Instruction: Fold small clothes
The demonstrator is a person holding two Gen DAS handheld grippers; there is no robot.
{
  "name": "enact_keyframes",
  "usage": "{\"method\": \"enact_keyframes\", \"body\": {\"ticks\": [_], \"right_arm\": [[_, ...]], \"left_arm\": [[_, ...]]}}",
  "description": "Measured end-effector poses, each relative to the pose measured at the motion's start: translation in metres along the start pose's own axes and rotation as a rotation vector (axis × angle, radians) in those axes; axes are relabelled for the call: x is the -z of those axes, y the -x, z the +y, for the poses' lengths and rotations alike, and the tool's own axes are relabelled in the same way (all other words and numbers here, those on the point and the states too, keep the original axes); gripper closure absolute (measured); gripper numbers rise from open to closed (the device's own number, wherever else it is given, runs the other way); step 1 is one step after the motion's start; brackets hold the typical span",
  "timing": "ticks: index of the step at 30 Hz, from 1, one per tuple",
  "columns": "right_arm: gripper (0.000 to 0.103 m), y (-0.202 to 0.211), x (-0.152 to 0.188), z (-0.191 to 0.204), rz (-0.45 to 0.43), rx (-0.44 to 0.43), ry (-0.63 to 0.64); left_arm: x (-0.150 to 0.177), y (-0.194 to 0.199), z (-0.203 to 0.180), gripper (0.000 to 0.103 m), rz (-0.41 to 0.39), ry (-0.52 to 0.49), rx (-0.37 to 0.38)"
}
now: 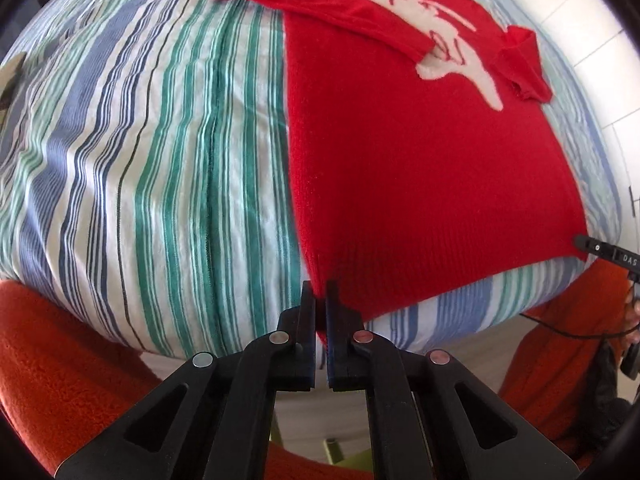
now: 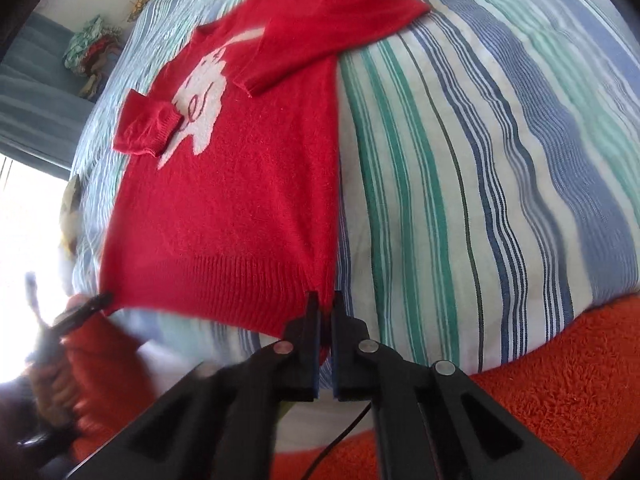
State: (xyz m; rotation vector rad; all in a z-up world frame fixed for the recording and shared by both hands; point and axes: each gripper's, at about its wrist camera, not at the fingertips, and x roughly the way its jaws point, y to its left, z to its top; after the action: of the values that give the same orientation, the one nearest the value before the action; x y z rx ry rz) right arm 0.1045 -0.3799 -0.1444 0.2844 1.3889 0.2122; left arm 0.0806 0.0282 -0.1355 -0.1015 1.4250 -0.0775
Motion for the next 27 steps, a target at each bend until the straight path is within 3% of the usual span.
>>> {"method": "enact_keyframes", "body": {"ticks": [5, 9, 20, 21, 23, 25, 26, 27], "right_arm": [[0.1, -0.048, -0.005, -0.002, 0.083, 0.092, 0.01], [0.1, -0.049, -0.01, 0.003, 0.083, 0.12, 0.045], [0.099, -0.054, -0.02, 0.037, 0.063, 0.24, 0.126], [0.098, -0.052, -0.022, 0.038, 0.06, 0.239, 0.126], [0.097, -0.05, -0.022, 0.041, 0.053, 0.235, 0.125], [0.095, -0.042, -0.022, 0.041, 0.05, 0.234, 0.126], [0.09, -0.038, -0.023, 0.041, 0.05, 0.234, 0.127], [0.077, -0.035, -0.021, 0.043, 0.051, 0.232, 0.129]], "left_arm": [[-0.003, -0.033, -0.017, 0.102, 0.02, -0.054, -0.109], [-0.004, -0.045, -0.036, 0.101, -0.003, -0.094, -0.184], [-0.008, -0.069, -0.111, 0.096, -0.028, -0.29, -0.486], [-0.007, -0.07, -0.116, 0.092, -0.031, -0.311, -0.517], [-0.003, -0.069, -0.124, 0.073, -0.046, -0.346, -0.598], [-0.003, -0.065, -0.13, 0.033, -0.079, -0.364, -0.674], [-0.003, -0.06, -0.13, 0.028, -0.092, -0.363, -0.661], [-0.004, -0.056, -0.126, 0.023, -0.093, -0.35, -0.622]]}}
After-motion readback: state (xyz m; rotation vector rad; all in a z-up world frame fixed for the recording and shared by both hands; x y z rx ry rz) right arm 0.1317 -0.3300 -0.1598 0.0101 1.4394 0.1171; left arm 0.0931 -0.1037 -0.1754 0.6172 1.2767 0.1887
